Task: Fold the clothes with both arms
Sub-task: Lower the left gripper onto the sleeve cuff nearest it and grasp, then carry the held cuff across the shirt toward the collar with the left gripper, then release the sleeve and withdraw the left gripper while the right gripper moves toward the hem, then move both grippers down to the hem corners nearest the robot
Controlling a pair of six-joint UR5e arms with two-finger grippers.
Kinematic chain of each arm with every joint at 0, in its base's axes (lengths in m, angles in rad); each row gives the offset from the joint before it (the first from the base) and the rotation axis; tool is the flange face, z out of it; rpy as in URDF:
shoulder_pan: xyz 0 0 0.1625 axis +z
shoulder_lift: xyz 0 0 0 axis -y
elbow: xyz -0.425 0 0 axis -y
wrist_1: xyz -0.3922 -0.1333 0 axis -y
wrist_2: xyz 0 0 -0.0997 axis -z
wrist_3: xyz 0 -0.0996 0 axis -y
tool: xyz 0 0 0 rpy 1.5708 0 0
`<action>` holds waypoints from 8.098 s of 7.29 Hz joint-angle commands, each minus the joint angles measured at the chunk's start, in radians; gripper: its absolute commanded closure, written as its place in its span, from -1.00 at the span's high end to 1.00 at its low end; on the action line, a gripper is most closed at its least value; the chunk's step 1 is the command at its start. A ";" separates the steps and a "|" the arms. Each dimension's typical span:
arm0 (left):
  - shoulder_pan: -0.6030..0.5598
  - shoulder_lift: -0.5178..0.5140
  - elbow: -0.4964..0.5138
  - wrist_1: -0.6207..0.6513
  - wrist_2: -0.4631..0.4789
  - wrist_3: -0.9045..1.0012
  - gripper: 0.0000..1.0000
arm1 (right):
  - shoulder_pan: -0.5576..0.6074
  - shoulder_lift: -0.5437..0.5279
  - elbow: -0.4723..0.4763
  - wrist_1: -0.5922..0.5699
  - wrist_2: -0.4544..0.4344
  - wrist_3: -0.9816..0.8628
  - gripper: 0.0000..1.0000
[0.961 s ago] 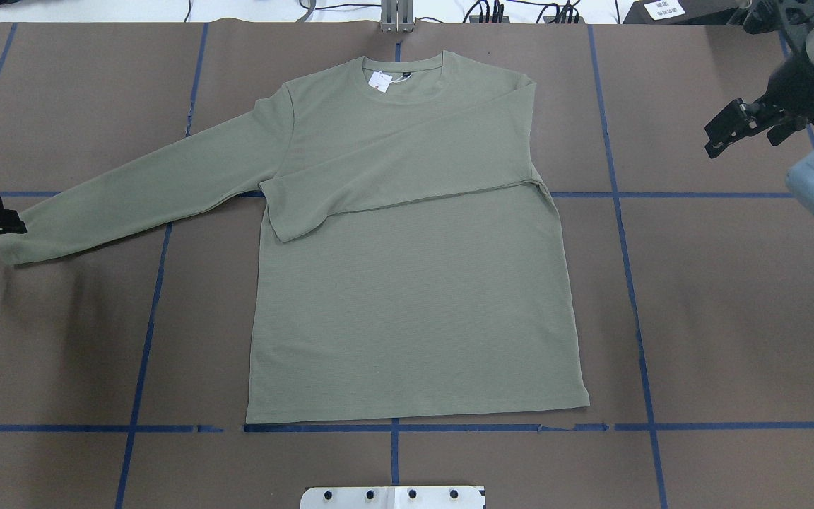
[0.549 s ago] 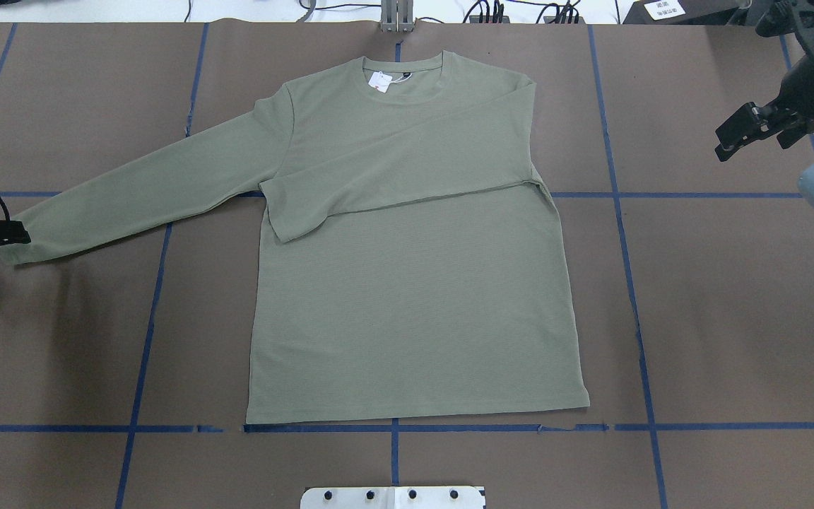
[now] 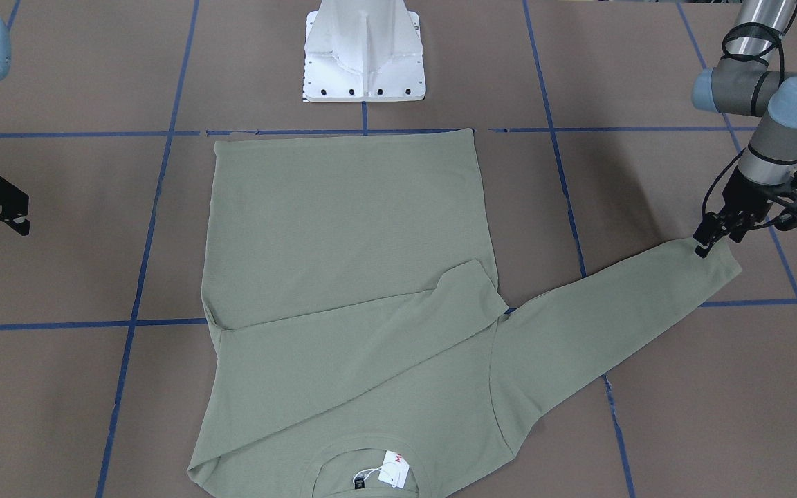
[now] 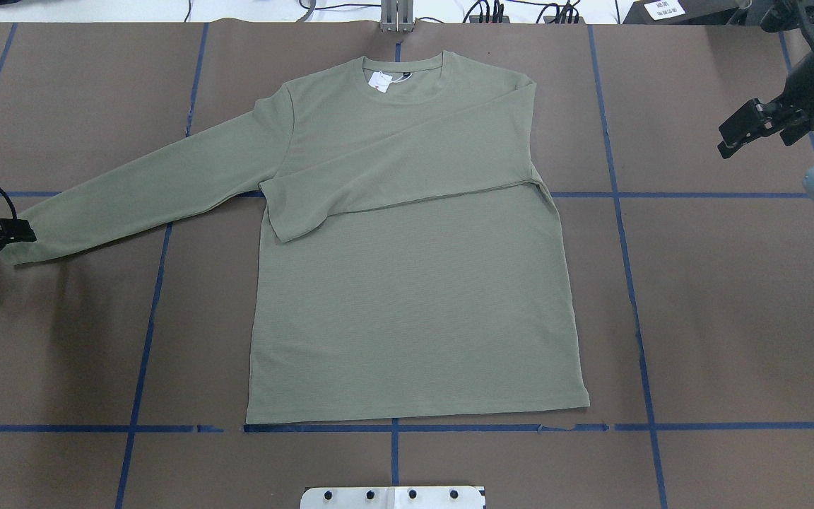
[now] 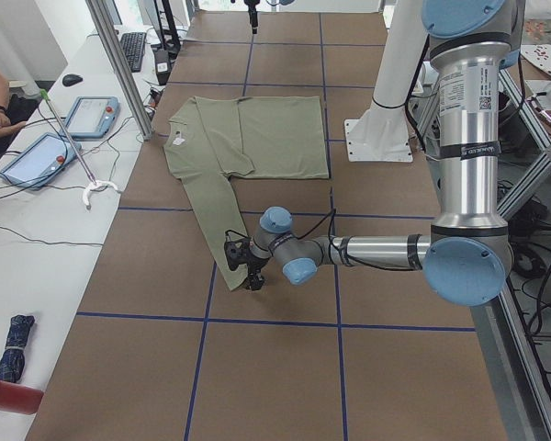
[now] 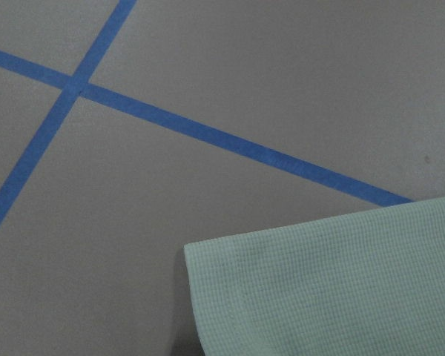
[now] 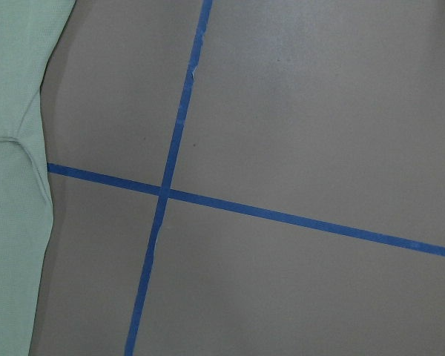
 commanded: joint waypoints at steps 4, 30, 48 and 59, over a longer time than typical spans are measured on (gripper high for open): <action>-0.001 -0.003 0.002 -0.001 -0.002 -0.002 -0.42 | 0.000 -0.001 0.016 -0.006 -0.001 0.006 1.00; 0.471 -1.373 0.517 0.403 0.215 -0.749 1.00 | 0.053 -0.150 0.062 0.005 0.042 0.015 1.00; 0.295 -0.462 -0.609 0.798 0.094 -0.021 1.00 | -0.822 -0.290 0.167 0.542 -0.430 1.020 0.96; 0.292 -0.451 -0.630 0.799 0.092 -0.024 1.00 | -0.856 -0.243 0.100 0.539 -0.418 1.020 0.21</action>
